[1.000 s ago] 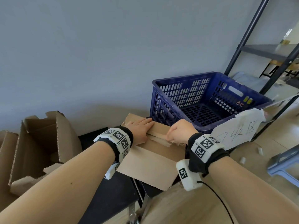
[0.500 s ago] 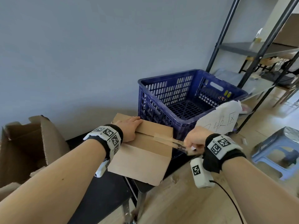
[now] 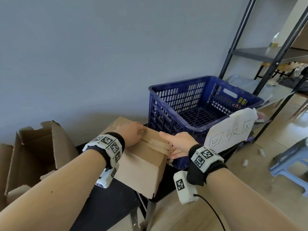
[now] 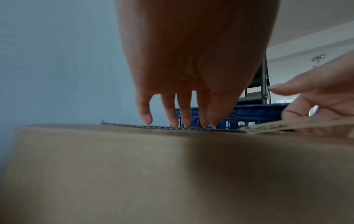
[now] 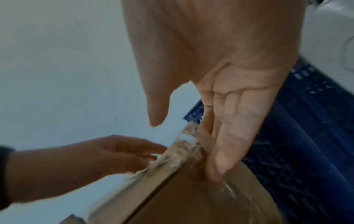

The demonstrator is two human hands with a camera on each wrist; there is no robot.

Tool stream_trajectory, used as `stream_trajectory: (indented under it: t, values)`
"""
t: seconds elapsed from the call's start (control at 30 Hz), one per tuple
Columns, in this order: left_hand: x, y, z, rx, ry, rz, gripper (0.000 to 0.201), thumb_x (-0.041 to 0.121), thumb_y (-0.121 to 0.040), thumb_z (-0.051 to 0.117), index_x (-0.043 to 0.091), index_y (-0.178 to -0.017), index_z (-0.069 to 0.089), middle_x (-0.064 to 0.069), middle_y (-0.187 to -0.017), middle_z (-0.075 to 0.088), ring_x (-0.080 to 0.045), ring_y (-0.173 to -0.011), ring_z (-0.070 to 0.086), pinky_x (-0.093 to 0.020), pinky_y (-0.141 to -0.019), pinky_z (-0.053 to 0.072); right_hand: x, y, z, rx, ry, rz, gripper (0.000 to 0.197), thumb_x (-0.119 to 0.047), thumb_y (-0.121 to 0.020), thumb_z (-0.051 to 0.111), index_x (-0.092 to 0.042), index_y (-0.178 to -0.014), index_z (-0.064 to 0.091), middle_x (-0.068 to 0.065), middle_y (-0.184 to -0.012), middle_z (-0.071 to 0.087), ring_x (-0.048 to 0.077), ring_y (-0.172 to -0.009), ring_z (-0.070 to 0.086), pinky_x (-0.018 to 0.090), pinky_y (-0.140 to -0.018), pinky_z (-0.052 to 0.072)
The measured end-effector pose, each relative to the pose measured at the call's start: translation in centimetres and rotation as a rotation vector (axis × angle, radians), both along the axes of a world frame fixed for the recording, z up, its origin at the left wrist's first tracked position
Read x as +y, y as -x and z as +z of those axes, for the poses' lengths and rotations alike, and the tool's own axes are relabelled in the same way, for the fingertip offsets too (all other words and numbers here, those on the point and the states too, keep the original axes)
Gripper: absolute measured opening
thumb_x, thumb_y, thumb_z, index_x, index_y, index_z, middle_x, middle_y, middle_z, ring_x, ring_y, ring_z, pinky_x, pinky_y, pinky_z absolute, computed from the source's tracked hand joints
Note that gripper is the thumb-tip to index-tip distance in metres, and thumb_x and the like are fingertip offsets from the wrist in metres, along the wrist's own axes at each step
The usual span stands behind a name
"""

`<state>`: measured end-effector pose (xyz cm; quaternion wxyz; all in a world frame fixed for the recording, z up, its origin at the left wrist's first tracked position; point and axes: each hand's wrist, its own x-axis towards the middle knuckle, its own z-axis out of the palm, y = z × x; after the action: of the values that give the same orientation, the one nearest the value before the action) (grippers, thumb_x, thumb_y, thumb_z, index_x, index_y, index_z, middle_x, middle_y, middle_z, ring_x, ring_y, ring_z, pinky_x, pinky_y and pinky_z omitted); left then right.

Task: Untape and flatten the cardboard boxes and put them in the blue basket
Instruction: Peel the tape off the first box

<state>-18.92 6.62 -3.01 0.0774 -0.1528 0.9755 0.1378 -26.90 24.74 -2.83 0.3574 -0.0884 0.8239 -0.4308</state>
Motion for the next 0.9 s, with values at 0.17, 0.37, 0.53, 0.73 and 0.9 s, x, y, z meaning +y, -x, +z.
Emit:
stream_trajectory:
  t: [0.17, 0.37, 0.53, 0.73, 0.9]
  values:
    - [0.4, -0.2, -0.7, -0.041, 0.032, 0.038, 0.053, 0.047, -0.097, 0.036, 0.036, -0.147, 0.023, 0.004, -0.158, 0.014, -0.018, -0.146, 0.011, -0.052, -0.115, 0.015, -3.0, -1.2, -0.7, 0.150, -0.085, 0.166, 0.037, -0.042, -0.074, 0.076, -0.009, -0.072, 0.060, 0.007, -0.075, 0.069, 0.021, -0.070, 0.072, 0.038, -0.078, 0.059]
    - [0.2, -0.3, -1.9, -0.130, 0.058, 0.056, 0.060, 0.058, -0.095, 0.025, 0.039, -0.149, 0.007, 0.004, -0.160, -0.005, -0.018, -0.147, -0.008, -0.057, -0.114, 0.004, -2.9, -0.8, -0.4, -0.070, 0.022, 0.087, 0.010, -0.007, -0.084, 0.068, 0.000, -0.089, 0.062, 0.010, -0.072, 0.064, 0.020, -0.065, 0.065, 0.030, -0.074, 0.056]
    - [0.3, -0.3, -2.6, -0.134, 0.068, 0.062, 0.061, 0.060, -0.094, 0.021, 0.040, -0.149, 0.002, 0.005, -0.159, -0.009, -0.019, -0.146, -0.011, -0.057, -0.114, 0.002, -1.2, -0.7, -0.1, -0.246, 0.142, 0.028, 0.025, 0.002, -0.084, 0.063, 0.005, -0.109, 0.059, 0.022, -0.100, 0.067, 0.026, -0.076, 0.067, 0.027, -0.067, 0.058]
    - [0.5, -0.5, -2.2, -0.132, -0.022, 0.086, 0.057, 0.059, -0.095, 0.014, 0.042, -0.148, 0.004, 0.007, -0.159, -0.011, -0.015, -0.146, -0.014, -0.055, -0.115, -0.004, 0.1, -0.9, -0.6, -0.250, 0.160, -0.007, 0.004, 0.006, -0.084, 0.062, 0.003, -0.087, 0.059, 0.016, -0.080, 0.063, 0.028, -0.084, 0.065, 0.033, -0.072, 0.057]
    - [0.4, -0.4, -2.5, -0.147, 0.033, 0.060, 0.058, 0.059, -0.096, 0.020, 0.042, -0.148, 0.001, 0.007, -0.159, -0.012, -0.015, -0.146, -0.014, -0.055, -0.115, -0.003, 2.6, -0.7, -1.2, -0.330, 0.221, -0.066, 0.026, 0.005, -0.085, 0.061, 0.011, -0.111, 0.059, 0.026, -0.109, 0.066, 0.034, -0.096, 0.067, 0.034, -0.080, 0.057]
